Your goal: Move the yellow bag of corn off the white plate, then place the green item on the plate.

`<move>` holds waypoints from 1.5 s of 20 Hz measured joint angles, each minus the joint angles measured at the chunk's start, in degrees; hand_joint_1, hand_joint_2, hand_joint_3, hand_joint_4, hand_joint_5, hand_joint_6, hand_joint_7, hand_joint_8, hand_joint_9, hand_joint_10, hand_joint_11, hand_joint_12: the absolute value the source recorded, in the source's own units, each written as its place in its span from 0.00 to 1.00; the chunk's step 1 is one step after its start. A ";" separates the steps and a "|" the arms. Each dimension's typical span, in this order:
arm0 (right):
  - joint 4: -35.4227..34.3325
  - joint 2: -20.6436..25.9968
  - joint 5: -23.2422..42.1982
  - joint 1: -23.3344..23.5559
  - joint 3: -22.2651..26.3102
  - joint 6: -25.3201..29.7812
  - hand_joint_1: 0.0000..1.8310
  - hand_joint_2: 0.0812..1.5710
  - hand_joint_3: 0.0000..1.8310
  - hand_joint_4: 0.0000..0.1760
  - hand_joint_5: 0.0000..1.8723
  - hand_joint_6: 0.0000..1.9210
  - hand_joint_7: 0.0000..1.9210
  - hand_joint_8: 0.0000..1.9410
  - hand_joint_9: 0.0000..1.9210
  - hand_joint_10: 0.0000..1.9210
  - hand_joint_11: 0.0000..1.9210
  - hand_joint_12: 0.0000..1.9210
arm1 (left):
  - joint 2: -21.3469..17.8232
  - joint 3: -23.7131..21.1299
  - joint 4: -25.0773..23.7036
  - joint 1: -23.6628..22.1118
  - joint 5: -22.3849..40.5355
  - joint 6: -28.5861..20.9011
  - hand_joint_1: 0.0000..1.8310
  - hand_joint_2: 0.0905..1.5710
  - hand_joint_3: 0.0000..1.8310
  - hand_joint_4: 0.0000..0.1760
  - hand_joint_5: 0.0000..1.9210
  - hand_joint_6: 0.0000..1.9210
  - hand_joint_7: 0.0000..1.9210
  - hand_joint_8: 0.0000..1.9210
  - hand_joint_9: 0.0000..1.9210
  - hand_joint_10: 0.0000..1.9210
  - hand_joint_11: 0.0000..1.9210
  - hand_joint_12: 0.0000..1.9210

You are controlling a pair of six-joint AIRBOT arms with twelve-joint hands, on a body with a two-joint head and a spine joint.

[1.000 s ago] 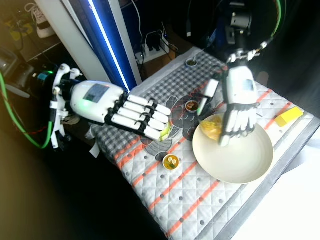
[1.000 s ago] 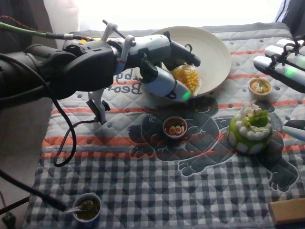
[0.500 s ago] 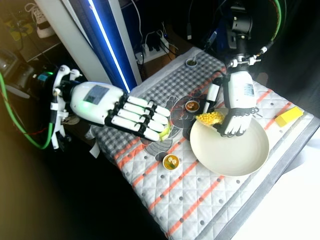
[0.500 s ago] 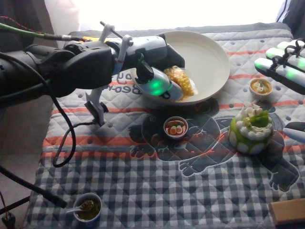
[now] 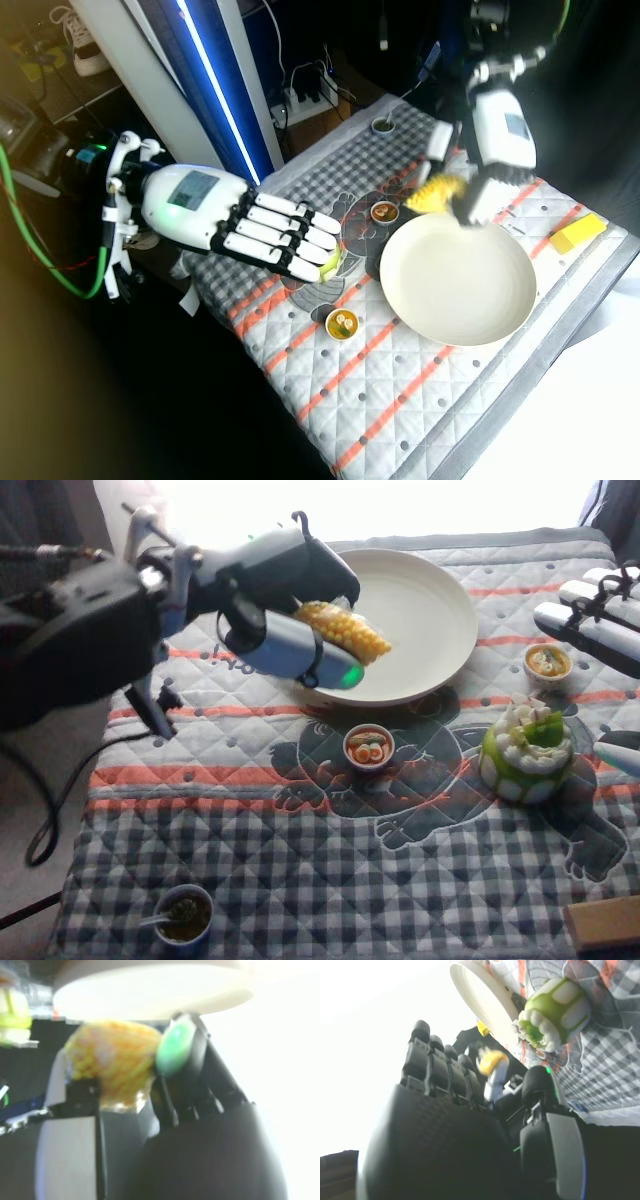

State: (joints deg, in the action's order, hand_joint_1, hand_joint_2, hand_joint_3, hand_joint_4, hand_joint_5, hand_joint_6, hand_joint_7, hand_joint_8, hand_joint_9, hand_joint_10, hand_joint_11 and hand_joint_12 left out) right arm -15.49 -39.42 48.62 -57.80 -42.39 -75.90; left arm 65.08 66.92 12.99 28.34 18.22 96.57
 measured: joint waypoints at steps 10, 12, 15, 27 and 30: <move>0.13 -0.20 0.13 -0.11 0.17 1.57 0.15 0.85 0.00 0.15 0.00 0.00 0.00 0.00 0.00 0.00 0.00 0.19 | -16.11 -17.62 -7.76 24.39 22.77 -20.04 0.64 0.75 0.07 0.00 0.34 0.83 0.40 0.87 0.44 0.99 0.48 1.00; -0.07 -0.20 -0.04 -0.13 0.15 1.75 0.15 0.85 0.00 0.23 0.00 0.00 0.00 0.00 0.00 0.00 0.00 0.22 | -14.23 -17.33 -7.58 25.62 22.47 -21.24 0.46 0.86 0.01 0.44 0.26 0.87 0.20 0.67 0.15 0.79 0.10 0.99; 0.28 -0.22 -0.04 -0.13 0.15 2.16 0.11 0.85 0.00 0.28 0.00 0.00 0.00 0.00 0.00 0.00 0.00 0.27 | -13.57 -16.57 -6.75 27.04 22.12 -24.04 0.33 0.76 0.00 0.00 0.12 0.16 0.13 0.07 0.03 0.26 0.00 0.63; 3.32 -4.61 -3.96 -0.11 -4.31 8.74 0.27 0.75 0.00 0.28 0.00 0.00 0.00 0.00 0.00 0.00 0.00 0.27 | -16.79 -17.57 -0.44 29.11 35.41 -24.52 0.08 0.76 0.02 0.15 0.00 0.00 0.00 0.00 0.00 0.00 0.00 0.00; 3.26 -8.15 -8.07 1.88 -7.15 9.29 0.30 0.75 0.00 0.13 0.00 0.00 0.00 0.00 0.00 0.00 0.00 0.33 | -16.76 -17.57 3.56 29.81 41.31 -24.61 0.18 0.78 0.01 0.09 0.00 0.00 0.00 0.00 0.00 0.00 0.00 0.00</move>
State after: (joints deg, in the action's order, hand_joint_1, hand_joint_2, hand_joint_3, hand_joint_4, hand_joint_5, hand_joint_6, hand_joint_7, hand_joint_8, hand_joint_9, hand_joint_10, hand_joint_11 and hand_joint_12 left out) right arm -12.23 -47.57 40.56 -55.92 -49.54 -66.61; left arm 48.31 49.34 16.56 58.15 59.53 71.96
